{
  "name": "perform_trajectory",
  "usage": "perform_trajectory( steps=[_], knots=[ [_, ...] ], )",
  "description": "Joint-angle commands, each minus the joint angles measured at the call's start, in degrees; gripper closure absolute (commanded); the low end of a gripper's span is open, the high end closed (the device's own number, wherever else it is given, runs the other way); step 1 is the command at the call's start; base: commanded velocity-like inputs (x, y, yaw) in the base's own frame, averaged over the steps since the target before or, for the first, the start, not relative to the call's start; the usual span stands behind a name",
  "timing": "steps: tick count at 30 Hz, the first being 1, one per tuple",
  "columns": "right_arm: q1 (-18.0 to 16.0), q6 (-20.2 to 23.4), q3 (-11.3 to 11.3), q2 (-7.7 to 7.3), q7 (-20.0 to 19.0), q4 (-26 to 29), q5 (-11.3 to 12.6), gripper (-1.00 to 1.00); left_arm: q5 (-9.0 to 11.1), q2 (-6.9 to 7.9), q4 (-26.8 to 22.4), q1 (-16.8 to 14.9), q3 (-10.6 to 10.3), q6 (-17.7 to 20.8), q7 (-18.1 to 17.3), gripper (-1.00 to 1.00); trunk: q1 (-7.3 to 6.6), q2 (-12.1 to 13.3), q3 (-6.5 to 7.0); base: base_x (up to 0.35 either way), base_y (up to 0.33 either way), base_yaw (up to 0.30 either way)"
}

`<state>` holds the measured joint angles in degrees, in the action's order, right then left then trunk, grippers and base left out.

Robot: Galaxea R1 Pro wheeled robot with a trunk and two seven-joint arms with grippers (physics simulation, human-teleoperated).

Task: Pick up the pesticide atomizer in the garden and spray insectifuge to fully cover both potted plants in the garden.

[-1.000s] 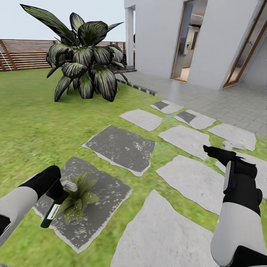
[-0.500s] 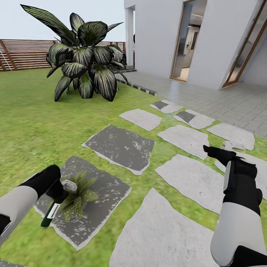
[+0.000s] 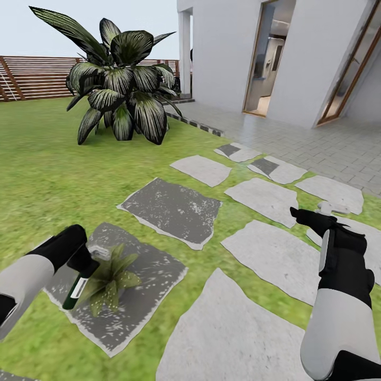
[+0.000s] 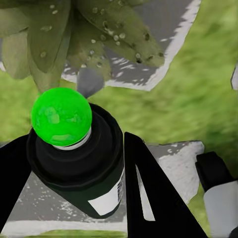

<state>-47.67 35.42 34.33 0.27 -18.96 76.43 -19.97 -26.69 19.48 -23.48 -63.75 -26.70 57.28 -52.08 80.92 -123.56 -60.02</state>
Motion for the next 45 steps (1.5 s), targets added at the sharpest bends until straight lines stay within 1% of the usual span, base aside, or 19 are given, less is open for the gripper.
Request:
perform_trajectory(
  steps=[1, 5, 9, 18, 19, 22, 25, 27, 29, 31, 33, 37, 45],
  knots=[
    [-0.06, 0.18, 0.1, 0.03, -0.54, 0.08, -0.6, -1.0, -0.59, 0.03, -0.12, 0.65, -0.16, 0.12, -0.53, 1.0, -0.01, -0.02, -0.05, -0.017, 0.022, 0.0],
    [-0.06, 0.18, 0.12, 0.02, -0.54, 0.1, -0.6, -1.0, -0.64, 0.03, -0.14, 1.75, -0.19, 0.11, -0.49, 1.0, -0.01, -0.02, -0.05, -0.113, 0.165, 0.0],
    [-0.06, 0.16, 0.05, 0.03, -0.55, 0.04, -0.6, -1.0, -0.64, 0.03, -0.08, 1.89, -0.16, 0.11, -0.48, 1.0, -0.01, -0.02, -0.05, -0.126, 0.272, -0.019],
    [-0.06, 0.18, 0.1, 0.01, -0.55, 0.11, -0.6, -1.0, -0.73, 0.04, 0.0, 1.9, -0.72, 0.11, -0.17, 1.0, -0.01, -0.02, -0.05, -0.01, 0.304, -0.169],
    [-0.06, 0.18, 0.11, 0.0, -0.55, 0.1, -0.6, -1.0, -0.76, 0.04, 0.01, 1.92, -0.81, 0.11, 0.08, 1.0, -0.01, -0.02, -0.05, 0.0, 0.164, -0.028],
    [-0.06, 0.18, 0.12, 0.0, -0.55, 0.12, -0.6, -1.0, -0.81, 0.13, 0.02, 1.96, -1.03, 0.1, 2.78, 1.0, -0.01, -0.02, -0.05, 0.0, 0.052, -0.009],
    [-0.06, 0.18, 0.12, 0.0, -0.55, 0.1, -0.6, -1.0, -0.82, 0.3, 0.02, 1.96, -1.07, 0.05, 3.87, 1.0, -0.01, -0.02, -0.05, 0.0, 0.01, -0.002],
    [-0.06, 0.18, 0.12, 0.0, -0.55, 0.08, -0.6, -1.0, -0.83, 0.3, 0.08, 3.02, -1.07, 0.1, 4.06, 1.0, -0.01, -0.02, -0.05, 0.0, 0.001, -0.12],
    [-0.06, 0.18, 0.12, 0.0, -0.55, 0.07, -0.6, -1.0, -0.89, 0.21, 0.1, 5.87, -1.23, 0.07, 4.13, 1.0, -0.01, -0.02, -0.05, 0.0, 0.0, -0.223],
    [-0.06, 0.18, 0.12, 0.0, -0.55, 0.09, -0.6, -1.0, -0.9, 0.1, 0.1, 8.25, -2.73, 0.05, 4.17, 1.0, -0.01, -0.02, -0.05, 0.0, 0.0, -0.178],
    [-0.06, 0.18, 0.12, 0.0, -0.55, 0.08, -0.6, -1.0, -0.9, 0.05, 0.11, 9.0, -3.5, 0.07, 4.17, 1.0, -0.01, -0.02, -0.05, 0.0, 0.0, -0.051],
    [-0.06, 0.18, 0.12, 0.0, -0.55, 0.07, -0.6, -1.0, -0.85, 0.21, 0.11, 9.41, -3.93, 0.08, 4.18, 1.0, -0.01, -0.02, -0.05, 0.0, 0.0, -0.01],
    [-0.06, 0.18, 0.12, 0.0, -0.55, 0.1, -0.6, -1.0, -0.83, 0.38, 0.11, 9.39, -3.8, 0.11, 4.26, 1.0, -0.01, -0.02, -0.05, 0.0, 0.045, 0.0]
  ],
)
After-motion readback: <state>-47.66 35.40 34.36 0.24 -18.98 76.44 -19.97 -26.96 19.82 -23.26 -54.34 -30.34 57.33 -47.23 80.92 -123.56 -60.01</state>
